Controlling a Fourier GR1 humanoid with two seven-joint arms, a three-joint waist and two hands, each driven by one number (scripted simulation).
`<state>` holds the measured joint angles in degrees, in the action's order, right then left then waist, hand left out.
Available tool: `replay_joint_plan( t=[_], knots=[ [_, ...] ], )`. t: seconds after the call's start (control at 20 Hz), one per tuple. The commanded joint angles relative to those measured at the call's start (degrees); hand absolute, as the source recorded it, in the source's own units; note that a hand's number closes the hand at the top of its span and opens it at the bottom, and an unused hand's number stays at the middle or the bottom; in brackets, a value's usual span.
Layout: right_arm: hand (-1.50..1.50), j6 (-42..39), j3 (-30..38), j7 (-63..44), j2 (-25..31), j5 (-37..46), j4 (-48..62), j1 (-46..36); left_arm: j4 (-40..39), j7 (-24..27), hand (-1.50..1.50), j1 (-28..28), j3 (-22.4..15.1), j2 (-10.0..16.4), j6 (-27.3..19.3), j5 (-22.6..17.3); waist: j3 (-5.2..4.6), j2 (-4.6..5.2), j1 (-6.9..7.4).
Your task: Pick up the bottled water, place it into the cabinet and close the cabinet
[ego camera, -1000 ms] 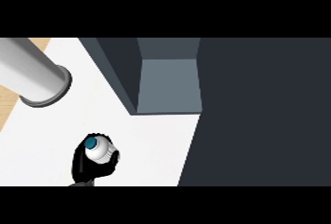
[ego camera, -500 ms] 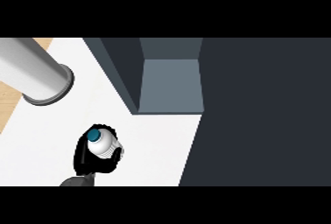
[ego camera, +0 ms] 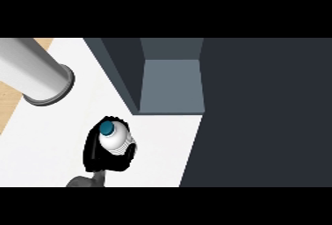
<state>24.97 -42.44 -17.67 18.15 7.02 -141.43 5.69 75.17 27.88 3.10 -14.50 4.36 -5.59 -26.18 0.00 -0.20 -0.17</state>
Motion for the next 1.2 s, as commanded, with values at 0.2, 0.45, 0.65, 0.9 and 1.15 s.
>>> replay_joint_plan(
  t=[0.2, 0.45, 0.65, 0.9, 1.15],
  knots=[
    [-1.5, 0.0, -1.7, -0.5, 1.9, 5.2, -6.0, 2.3, 6.8, -5.1, 1.5, 3.4, -3.4, -3.6, -7.6, 5.9, -0.01, 0.01, -0.22],
    [-1.5, 0.9, -3.9, 2.2, 2.4, 6.3, -5.1, 5.4, 9.2, -13.3, 1.5, 7.3, -3.8, -4.3, -10.7, 5.9, 0.01, 0.0, -0.38],
    [-1.5, -0.5, -0.6, 0.9, 2.5, 2.9, -4.8, 3.5, 7.5, -12.4, 1.5, 12.4, -4.6, -4.3, -14.9, 7.7, -0.01, 0.11, -0.21],
    [-1.5, 0.0, -1.8, 1.8, 5.0, 3.0, -8.8, 6.7, 2.1, -11.7, 1.5, 19.7, -4.2, -4.3, -19.1, 6.9, 0.0, 0.06, -0.65],
    [-1.5, -0.7, -0.2, 3.4, 2.8, 0.5, -2.9, 2.9, -10.9, -14.1, 1.5, 34.0, 2.0, -4.3, -19.7, 6.0, 0.0, 0.33, -0.92]
  ],
)
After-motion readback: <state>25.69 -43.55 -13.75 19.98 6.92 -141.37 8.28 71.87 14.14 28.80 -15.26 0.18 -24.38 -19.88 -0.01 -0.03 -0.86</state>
